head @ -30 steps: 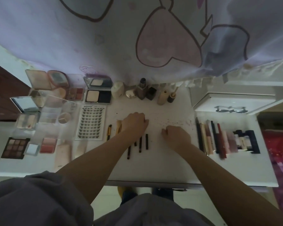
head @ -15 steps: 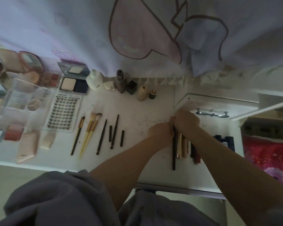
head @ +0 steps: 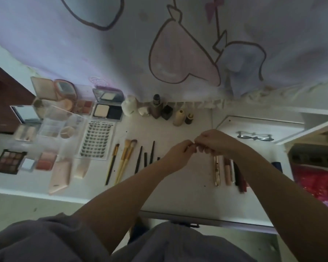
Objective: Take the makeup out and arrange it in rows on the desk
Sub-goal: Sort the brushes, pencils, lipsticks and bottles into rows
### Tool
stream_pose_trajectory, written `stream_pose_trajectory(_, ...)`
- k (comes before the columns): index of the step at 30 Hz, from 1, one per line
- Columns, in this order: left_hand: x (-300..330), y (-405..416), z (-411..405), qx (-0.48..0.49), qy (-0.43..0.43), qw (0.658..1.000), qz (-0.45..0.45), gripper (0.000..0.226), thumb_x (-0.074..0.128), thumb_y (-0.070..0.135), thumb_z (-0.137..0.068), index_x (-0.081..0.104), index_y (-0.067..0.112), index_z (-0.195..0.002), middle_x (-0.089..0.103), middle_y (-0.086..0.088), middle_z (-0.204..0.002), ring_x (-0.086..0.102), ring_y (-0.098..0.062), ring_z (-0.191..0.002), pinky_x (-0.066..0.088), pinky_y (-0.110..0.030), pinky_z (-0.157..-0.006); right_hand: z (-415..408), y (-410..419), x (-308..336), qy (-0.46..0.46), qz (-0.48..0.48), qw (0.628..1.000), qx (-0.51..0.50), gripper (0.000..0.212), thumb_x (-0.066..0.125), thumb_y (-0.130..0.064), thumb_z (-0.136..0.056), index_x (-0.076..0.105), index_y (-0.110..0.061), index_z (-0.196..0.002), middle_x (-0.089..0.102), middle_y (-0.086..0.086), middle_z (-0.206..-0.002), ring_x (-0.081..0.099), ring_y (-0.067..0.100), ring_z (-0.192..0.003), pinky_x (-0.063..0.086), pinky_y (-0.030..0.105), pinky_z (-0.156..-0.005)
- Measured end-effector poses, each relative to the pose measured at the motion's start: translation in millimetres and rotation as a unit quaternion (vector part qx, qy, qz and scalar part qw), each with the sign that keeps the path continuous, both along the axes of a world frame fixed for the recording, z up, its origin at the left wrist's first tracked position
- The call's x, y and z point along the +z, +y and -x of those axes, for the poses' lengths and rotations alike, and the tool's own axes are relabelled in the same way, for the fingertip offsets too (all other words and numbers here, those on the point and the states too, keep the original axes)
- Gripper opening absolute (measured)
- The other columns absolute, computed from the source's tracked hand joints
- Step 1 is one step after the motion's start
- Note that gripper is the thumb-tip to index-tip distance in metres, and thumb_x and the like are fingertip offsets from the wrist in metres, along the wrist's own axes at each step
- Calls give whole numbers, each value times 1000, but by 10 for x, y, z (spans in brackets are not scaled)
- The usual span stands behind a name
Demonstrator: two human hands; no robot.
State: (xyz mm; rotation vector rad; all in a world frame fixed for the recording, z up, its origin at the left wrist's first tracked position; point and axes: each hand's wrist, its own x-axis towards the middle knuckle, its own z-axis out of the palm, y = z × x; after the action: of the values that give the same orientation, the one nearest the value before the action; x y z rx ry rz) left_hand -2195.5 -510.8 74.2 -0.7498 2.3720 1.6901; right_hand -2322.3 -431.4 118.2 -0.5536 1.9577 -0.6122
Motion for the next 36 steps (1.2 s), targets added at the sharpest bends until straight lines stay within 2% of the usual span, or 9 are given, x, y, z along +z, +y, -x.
stream_pose_trajectory(2,5,-156,-189,-49,-2,997,58,26,35,24,-101,57,10,-98,57,-2,-88,52,-18,-79,41,-31,-73,-113,-32,34,-20,-5,999,46,27,55,-29,-92,68,-8,-82,62,-3,-60,44,5,-42,34,17,-41)
stream_pose_trajectory(4,12,-297,-365,-83,-10,991,104,24,35,27,-100,56,17,-93,53,8,-78,50,-12,-71,37,-26,-64,-256,-85,53,-26,-14,996,85,26,54,-31,-94,69,-11,-85,63,-4,-60,45,5,-43,36,17,-43)
stream_pose_trajectory(9,52,-492,-649,-109,-11,987,119,23,36,32,-100,55,22,-90,53,10,-78,45,-2,-65,33,-22,-60,-514,-193,52,-34,20,995,97,24,55,-26,-94,70,-10,-85,62,-2,-64,46,5,-48,38,17,-49)
stream_pose_trajectory(14,18,-526,-701,-133,-57,987,72,26,32,31,-101,52,19,-91,49,5,-73,42,-6,-59,34,-23,-56,-527,-159,29,-6,1,996,90,18,57,-26,-93,70,-14,-92,64,-3,-74,53,7,-62,41,17,-53)
stream_pose_trajectory(20,-117,-514,-463,26,-115,987,-113,26,33,22,-101,51,9,-88,66,-4,-73,59,-12,-59,48,-17,-52,-318,122,-142,29,3,992,-126,19,53,-29,-95,57,-11,-100,70,1,-80,63,11,-65,45,22,-55)
stream_pose_trajectory(26,-306,-562,-82,-23,-166,976,141,37,38,30,-99,59,2,-88,58,-10,-81,54,-21,-73,45,-31,-71,-761,86,-612,73,-77,990,-95,28,34,-37,-100,41,-10,-105,69,7,-81,66,16,-61,48,23,-49)
stream_pose_trajectory(29,-363,-665,-49,-39,-190,964,182,34,39,33,-97,55,6,-83,58,-9,-81,55,-23,-75,45,-31,-69,-962,-13,-809,169,-122,978,-33,27,28,-38,-100,36,-12,-96,56,3,-86,54,19,-72,45,32,-66)
stream_pose_trajectory(31,-396,-734,-43,-59,-198,957,204,33,40,35,-96,51,8,-80,58,-8,-80,56,-23,-76,44,-30,-68,-1062,-88,-875,219,-143,965,-9,23,25,-37,-100,33,-17,-91,54,2,-83,45,15,-65,37,31,-63)
stream_pose_trajectory(36,-457,-828,-57,-88,-226,930,275,37,39,39,-95,41,17,-66,46,0,-68,45,-14,-62,31,-26,-50,-1167,-203,-941,252,-148,955,58,27,27,-38,-99,44,-17,-97,62,2,-93,49,16,-69,31,28,-53)
